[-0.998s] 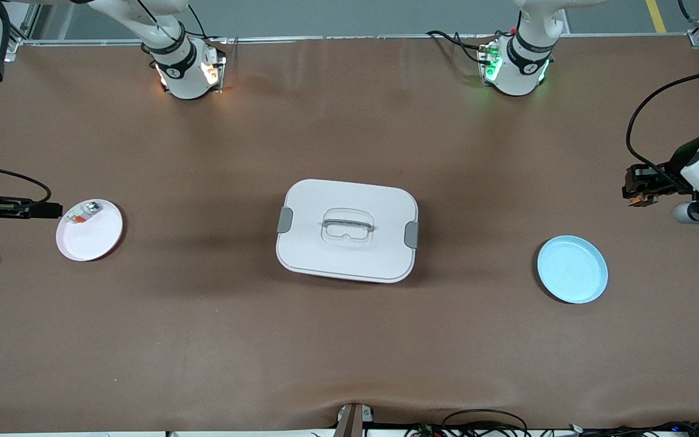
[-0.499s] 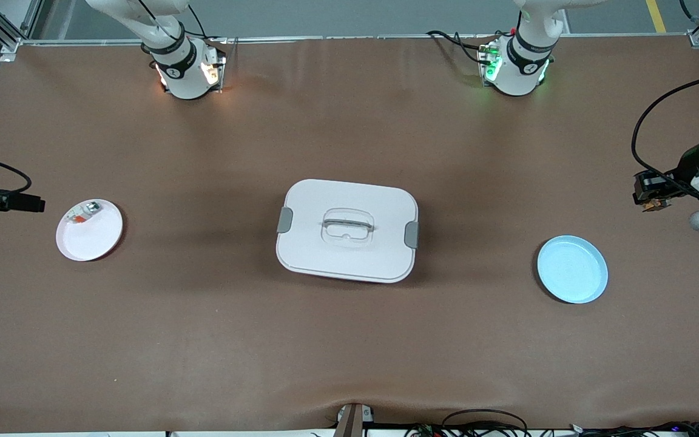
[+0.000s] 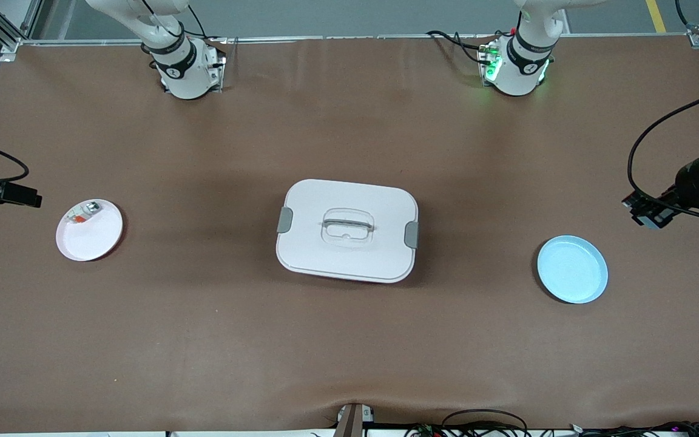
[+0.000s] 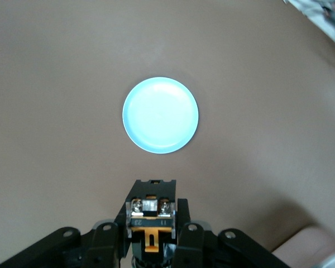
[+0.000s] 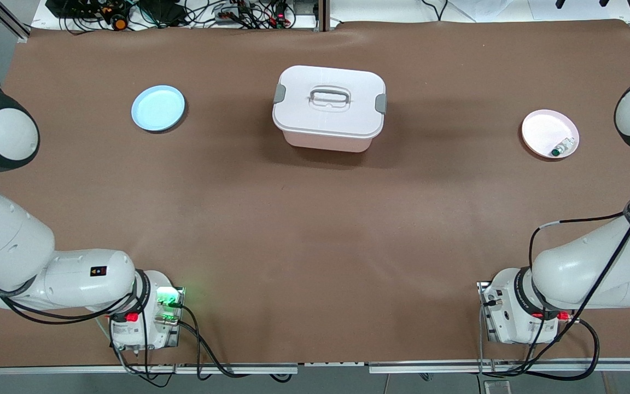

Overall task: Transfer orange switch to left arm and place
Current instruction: 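Move the switch with the left gripper over the light-blue plate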

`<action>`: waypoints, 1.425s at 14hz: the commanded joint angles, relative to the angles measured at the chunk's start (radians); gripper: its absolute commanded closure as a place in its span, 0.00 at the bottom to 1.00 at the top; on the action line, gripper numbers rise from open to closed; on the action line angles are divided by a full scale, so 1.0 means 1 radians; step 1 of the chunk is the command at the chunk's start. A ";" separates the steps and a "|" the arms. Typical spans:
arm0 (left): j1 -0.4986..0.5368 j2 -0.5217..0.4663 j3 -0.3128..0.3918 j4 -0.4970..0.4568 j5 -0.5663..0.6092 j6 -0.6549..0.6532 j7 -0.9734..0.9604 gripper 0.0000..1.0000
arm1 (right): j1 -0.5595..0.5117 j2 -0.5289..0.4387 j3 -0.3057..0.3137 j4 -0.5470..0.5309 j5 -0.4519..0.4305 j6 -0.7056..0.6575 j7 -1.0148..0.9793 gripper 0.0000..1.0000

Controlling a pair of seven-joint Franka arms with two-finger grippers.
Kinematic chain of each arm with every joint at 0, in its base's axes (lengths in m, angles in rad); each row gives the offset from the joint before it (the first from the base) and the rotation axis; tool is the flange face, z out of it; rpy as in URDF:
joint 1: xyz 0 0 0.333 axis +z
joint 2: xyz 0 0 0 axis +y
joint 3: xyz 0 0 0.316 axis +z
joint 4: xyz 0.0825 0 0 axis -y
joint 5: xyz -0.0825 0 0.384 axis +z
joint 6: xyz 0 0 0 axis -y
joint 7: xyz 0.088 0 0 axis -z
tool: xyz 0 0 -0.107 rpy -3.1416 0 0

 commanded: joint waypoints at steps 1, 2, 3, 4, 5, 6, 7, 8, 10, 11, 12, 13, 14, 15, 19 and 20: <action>0.033 0.001 0.001 0.000 0.003 0.033 -0.198 1.00 | -0.010 -0.045 0.007 -0.059 0.013 0.013 -0.002 0.00; 0.057 0.009 -0.001 -0.005 0.000 0.062 -0.253 1.00 | -0.010 -0.050 0.007 -0.061 0.013 0.010 0.000 0.00; 0.071 0.029 -0.001 -0.013 -0.008 0.082 -0.298 1.00 | -0.010 -0.059 0.007 -0.067 0.018 0.008 0.000 0.00; 0.077 0.038 -0.001 -0.026 -0.013 0.097 -0.336 1.00 | -0.010 -0.071 0.006 -0.090 0.030 0.010 0.000 0.00; 0.089 0.044 -0.001 -0.051 -0.014 0.131 -0.368 1.00 | -0.012 -0.099 0.004 -0.123 0.047 0.022 0.000 0.00; 0.099 0.046 -0.001 -0.077 -0.016 0.169 -0.393 1.00 | -0.016 -0.123 0.004 -0.157 0.059 0.040 0.000 0.00; 0.100 0.046 0.001 -0.111 -0.016 0.204 -0.422 1.00 | -0.015 -0.151 0.004 -0.194 0.063 0.062 0.000 0.00; 0.100 0.046 0.001 -0.143 -0.014 0.242 -0.448 1.00 | -0.012 -0.172 0.004 -0.218 0.063 0.088 0.000 0.00; 0.099 0.046 -0.001 -0.210 -0.011 0.322 -0.494 1.00 | -0.008 -0.183 0.006 -0.237 0.063 0.094 -0.002 0.00; 0.099 0.046 -0.001 -0.245 -0.010 0.354 -0.497 1.00 | -0.007 -0.183 0.006 -0.239 0.063 0.093 -0.002 0.00; 0.099 0.046 -0.001 -0.276 -0.010 0.390 -0.498 1.00 | -0.008 -0.185 0.007 -0.240 0.061 0.093 -0.002 0.00; 0.099 0.046 -0.001 -0.310 -0.010 0.427 -0.501 1.00 | -0.005 -0.189 0.007 -0.240 0.061 0.093 -0.002 0.00; 0.099 0.046 -0.001 -0.335 -0.010 0.450 -0.505 1.00 | 0.001 -0.196 0.007 -0.239 0.060 0.093 0.000 0.00; 0.099 0.049 -0.001 -0.355 -0.011 0.459 -0.508 1.00 | 0.002 -0.203 0.007 -0.240 0.061 0.088 0.000 0.00; 0.100 0.095 -0.001 -0.381 -0.011 0.507 -0.542 1.00 | 0.002 -0.252 0.006 -0.298 0.063 0.106 0.001 0.00; 0.100 0.116 -0.001 -0.381 -0.011 0.520 -0.556 1.00 | 0.004 -0.271 0.006 -0.326 0.063 0.122 0.001 0.00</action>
